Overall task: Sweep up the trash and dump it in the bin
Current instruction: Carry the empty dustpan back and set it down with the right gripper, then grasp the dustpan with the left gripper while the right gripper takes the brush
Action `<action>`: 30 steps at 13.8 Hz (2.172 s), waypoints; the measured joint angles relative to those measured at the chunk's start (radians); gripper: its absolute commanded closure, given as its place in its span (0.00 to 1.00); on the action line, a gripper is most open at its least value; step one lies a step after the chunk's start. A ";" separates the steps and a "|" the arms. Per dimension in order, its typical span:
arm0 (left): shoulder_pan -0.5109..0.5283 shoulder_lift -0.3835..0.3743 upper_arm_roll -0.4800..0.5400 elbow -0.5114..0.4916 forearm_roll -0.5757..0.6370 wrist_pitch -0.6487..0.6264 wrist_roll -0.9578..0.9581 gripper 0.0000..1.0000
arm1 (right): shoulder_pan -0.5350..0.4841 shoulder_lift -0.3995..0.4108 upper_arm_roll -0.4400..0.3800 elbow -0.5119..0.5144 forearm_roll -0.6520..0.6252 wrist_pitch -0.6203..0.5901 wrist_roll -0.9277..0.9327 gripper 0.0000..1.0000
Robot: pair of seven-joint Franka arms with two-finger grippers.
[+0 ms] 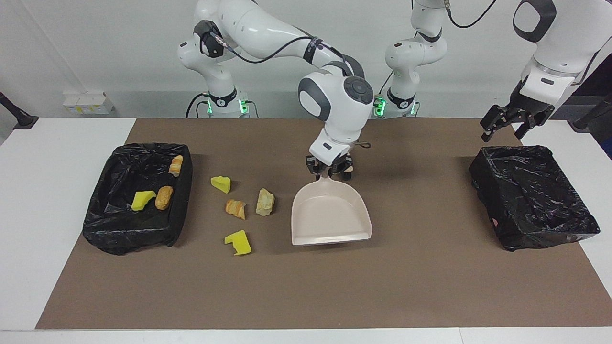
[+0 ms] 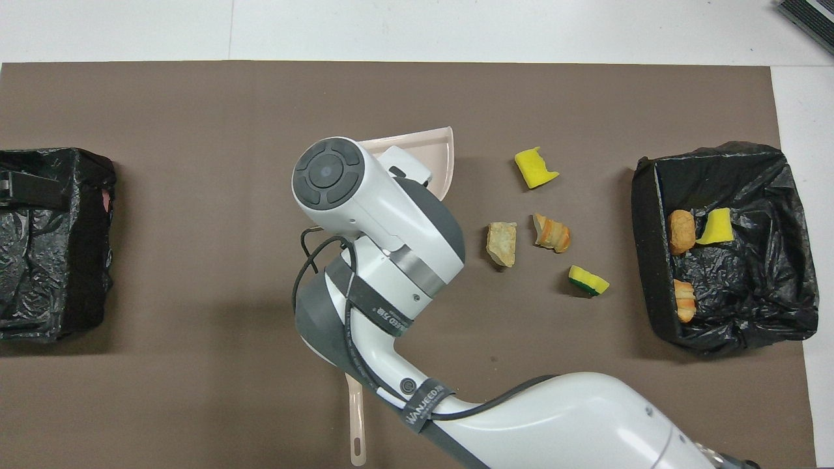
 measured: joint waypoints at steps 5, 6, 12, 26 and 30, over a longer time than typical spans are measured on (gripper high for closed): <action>0.000 0.006 -0.005 -0.008 0.000 0.007 0.000 0.00 | 0.013 0.082 0.002 0.028 0.043 0.107 0.062 1.00; 0.000 0.007 -0.004 -0.008 0.000 0.008 0.000 0.00 | 0.017 0.093 0.002 0.030 0.048 0.124 0.068 1.00; 0.001 0.011 -0.004 -0.016 0.000 0.010 0.000 0.00 | 0.014 0.137 0.000 0.037 0.076 0.175 0.070 0.71; -0.006 0.034 -0.018 -0.022 0.000 0.112 -0.008 0.00 | 0.022 -0.105 0.012 -0.150 0.170 0.155 0.194 0.00; -0.037 0.059 -0.022 -0.023 -0.001 0.154 -0.020 0.00 | 0.103 -0.288 0.014 -0.470 0.175 0.277 0.256 0.00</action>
